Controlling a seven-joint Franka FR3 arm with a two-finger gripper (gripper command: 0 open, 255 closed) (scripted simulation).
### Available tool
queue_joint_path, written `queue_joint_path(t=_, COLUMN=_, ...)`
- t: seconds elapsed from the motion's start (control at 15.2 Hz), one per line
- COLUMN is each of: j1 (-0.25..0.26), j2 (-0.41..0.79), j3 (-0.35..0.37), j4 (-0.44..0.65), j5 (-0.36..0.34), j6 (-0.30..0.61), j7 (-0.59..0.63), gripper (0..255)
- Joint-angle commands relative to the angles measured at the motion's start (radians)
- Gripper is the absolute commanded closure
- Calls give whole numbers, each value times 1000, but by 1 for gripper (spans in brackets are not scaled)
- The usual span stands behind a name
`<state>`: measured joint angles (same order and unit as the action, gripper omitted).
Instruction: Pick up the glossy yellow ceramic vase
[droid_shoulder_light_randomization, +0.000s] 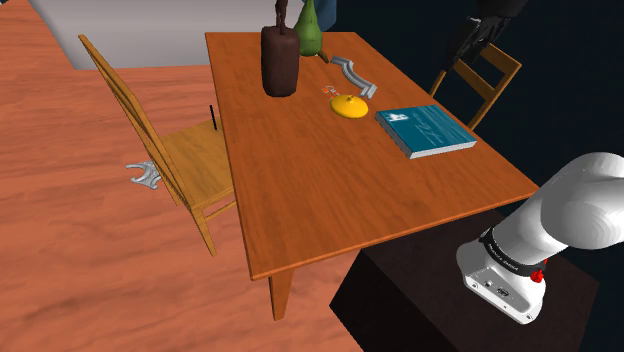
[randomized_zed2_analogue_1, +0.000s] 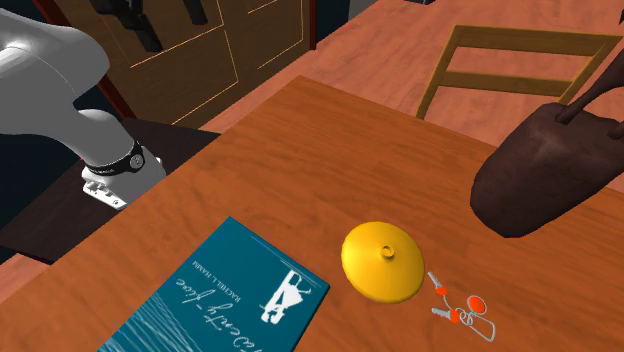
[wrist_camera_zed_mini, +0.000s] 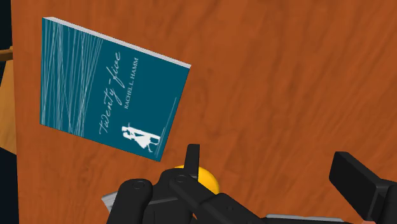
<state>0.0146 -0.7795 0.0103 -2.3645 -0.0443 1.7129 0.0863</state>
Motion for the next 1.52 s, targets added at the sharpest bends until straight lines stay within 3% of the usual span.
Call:
queue_joint_path(t=0.0, j1=0, j2=0, j3=0, j4=0, j5=0, j6=0, j7=0, gripper=0)
queue_joint_path(t=0.73, j1=-22, j2=423, j3=-58, j4=146, j5=-12, j6=218, j7=-48, gripper=0)
queue_joint_path(t=1.45, j1=-44, j2=869, j3=-97, j4=443, j5=20, j6=305, j7=-105, gripper=0)
